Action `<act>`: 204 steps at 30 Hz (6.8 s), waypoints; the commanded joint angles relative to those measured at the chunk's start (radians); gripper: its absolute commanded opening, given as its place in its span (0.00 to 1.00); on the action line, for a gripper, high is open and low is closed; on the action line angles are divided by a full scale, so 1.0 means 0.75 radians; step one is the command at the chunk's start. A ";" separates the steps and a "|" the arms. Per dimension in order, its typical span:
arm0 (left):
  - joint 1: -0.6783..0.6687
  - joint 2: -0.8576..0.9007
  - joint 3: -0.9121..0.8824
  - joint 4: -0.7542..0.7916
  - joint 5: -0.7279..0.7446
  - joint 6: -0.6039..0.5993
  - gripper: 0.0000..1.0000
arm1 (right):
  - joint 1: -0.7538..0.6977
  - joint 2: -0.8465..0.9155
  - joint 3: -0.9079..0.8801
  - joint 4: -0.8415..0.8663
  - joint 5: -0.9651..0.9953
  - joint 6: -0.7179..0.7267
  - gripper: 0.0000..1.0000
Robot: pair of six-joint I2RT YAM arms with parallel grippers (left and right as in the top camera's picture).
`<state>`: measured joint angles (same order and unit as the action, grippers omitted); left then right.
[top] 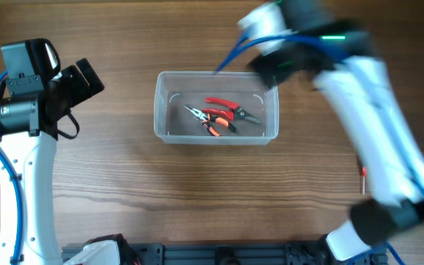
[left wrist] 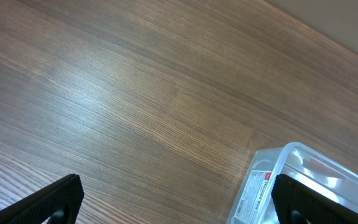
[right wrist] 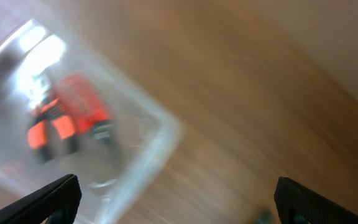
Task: Pack container
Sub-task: 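Carry the red snips into the container and release them, then grasp the green screwdriver by its handle with the right gripper, then place the green screwdriver into the container and release it, then grasp the silver wrench with the right gripper, then lower the silver wrench into the container and open the right gripper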
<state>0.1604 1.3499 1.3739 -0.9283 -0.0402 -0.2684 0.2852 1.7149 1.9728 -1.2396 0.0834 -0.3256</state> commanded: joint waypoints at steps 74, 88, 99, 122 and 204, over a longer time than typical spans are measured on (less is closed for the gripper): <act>0.010 -0.010 0.011 -0.005 -0.006 -0.011 1.00 | -0.815 0.350 -0.503 0.392 -0.173 0.156 0.04; 0.010 -0.010 0.011 0.004 -0.009 -0.001 1.00 | 0.147 -0.054 -0.434 0.359 -0.371 -0.741 0.04; 0.010 -0.010 0.011 0.004 -0.009 -0.001 1.00 | 0.330 0.457 -0.439 0.390 -0.504 -0.749 0.04; 0.010 -0.010 0.011 0.031 -0.009 0.004 1.00 | -0.055 -0.106 -0.120 0.202 0.114 0.313 1.00; 0.010 -0.010 0.011 0.034 -0.009 0.004 1.00 | 0.065 -0.015 -0.543 0.396 -0.292 -0.718 0.04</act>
<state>0.1604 1.3499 1.3739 -0.9051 -0.0402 -0.2680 0.2478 1.6775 1.5780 -0.9150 -0.1135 -0.6891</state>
